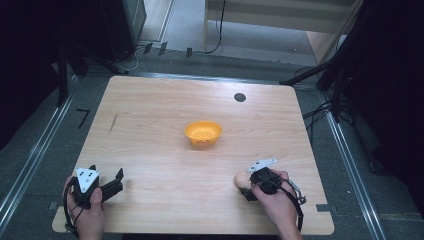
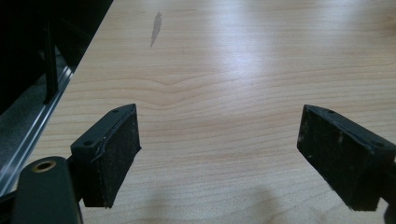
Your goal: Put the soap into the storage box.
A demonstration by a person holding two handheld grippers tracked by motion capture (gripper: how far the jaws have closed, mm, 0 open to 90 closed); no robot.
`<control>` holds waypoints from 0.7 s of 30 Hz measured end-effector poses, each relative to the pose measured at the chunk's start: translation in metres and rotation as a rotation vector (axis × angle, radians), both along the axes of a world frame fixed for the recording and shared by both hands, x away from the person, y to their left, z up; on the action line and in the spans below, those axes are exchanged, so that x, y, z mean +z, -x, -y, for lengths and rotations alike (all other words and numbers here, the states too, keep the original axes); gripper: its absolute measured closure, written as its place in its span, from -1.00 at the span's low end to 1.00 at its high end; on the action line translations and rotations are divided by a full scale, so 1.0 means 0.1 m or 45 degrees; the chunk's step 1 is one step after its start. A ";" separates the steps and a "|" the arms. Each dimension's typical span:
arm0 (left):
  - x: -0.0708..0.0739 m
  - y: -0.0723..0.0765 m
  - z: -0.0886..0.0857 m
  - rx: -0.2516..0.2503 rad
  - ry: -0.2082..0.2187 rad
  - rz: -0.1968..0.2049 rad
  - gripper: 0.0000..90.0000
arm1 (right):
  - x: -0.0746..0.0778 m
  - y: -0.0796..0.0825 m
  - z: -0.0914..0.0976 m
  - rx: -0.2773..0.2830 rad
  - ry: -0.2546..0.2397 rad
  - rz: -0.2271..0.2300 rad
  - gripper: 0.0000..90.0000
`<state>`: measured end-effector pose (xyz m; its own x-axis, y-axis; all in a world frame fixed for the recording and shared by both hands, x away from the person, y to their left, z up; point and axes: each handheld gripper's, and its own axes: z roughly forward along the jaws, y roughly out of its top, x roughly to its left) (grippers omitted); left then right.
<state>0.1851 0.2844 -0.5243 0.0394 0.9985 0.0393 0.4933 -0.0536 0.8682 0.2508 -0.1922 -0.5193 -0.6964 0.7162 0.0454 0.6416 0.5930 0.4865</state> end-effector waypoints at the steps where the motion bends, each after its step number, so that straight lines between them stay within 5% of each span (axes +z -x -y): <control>1: 0.00 0.00 0.00 -0.001 0.001 0.000 -0.69 | 0.01 -0.01 0.01 0.006 0.001 -0.003 -0.26; 17: 0.00 0.01 0.01 0.001 -0.004 0.020 -0.69 | 0.11 -0.11 0.02 0.128 -0.001 -0.019 -0.26; 21: 0.00 -0.02 0.03 -0.008 -0.035 -0.013 -0.68 | 0.17 -0.18 0.05 0.137 -0.031 -0.029 -0.26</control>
